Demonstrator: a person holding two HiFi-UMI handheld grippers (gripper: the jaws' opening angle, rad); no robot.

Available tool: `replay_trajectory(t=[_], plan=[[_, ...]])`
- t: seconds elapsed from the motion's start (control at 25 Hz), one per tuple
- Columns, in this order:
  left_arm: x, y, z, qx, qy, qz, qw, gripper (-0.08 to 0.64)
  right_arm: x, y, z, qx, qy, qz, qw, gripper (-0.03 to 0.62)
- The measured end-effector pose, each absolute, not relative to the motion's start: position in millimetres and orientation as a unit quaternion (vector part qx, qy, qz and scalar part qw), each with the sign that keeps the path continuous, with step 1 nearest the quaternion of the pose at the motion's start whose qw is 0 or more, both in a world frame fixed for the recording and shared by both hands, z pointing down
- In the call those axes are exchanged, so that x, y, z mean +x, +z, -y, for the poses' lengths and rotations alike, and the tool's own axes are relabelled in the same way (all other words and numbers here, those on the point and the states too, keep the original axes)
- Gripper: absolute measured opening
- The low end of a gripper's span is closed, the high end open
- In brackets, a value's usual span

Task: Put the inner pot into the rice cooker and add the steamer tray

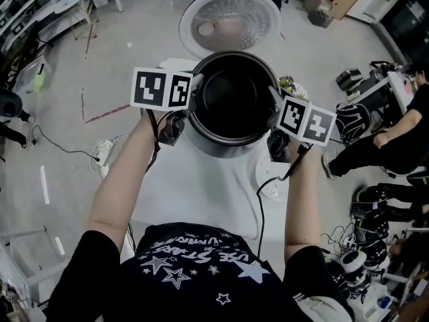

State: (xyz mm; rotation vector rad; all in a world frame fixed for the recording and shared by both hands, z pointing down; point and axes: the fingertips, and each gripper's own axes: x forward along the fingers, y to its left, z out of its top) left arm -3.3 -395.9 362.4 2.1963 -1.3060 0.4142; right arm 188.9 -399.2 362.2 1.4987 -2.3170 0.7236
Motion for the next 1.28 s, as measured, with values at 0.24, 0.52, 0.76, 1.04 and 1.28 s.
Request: replay_trajectory(t=[0.24, 0.52, 0.76, 1.04, 1.28], plan=[[0.1, 369.8, 399.6, 0.816, 0.166, 0.485, 0.267, 0.054, 190.1, 371.6, 407.6, 0.518, 0.235, 0.809, 0.152, 0.083], [0.5, 380.5, 410.5, 0.806, 0.182, 0.494, 0.269, 0.055, 188.1, 386.6, 419.6, 0.511, 0.222, 0.812, 0.171, 0.084], [0.8, 403.6, 417.2, 0.797, 0.216, 0.496, 0.269, 0.058, 186.4, 411.2, 426.5, 0.497, 0.224, 0.817, 0.188, 0.084], [-1.3, 423.6, 421.0, 0.784, 0.253, 0.504, 0.259, 0.066, 185.0, 424.4, 429.0, 0.487, 0.204, 0.82, 0.222, 0.086], [-1.6, 431.9, 424.4, 0.777, 0.277, 0.512, 0.24, 0.072, 184.7, 433.6, 431.6, 0.486, 0.179, 0.816, 0.257, 0.106]])
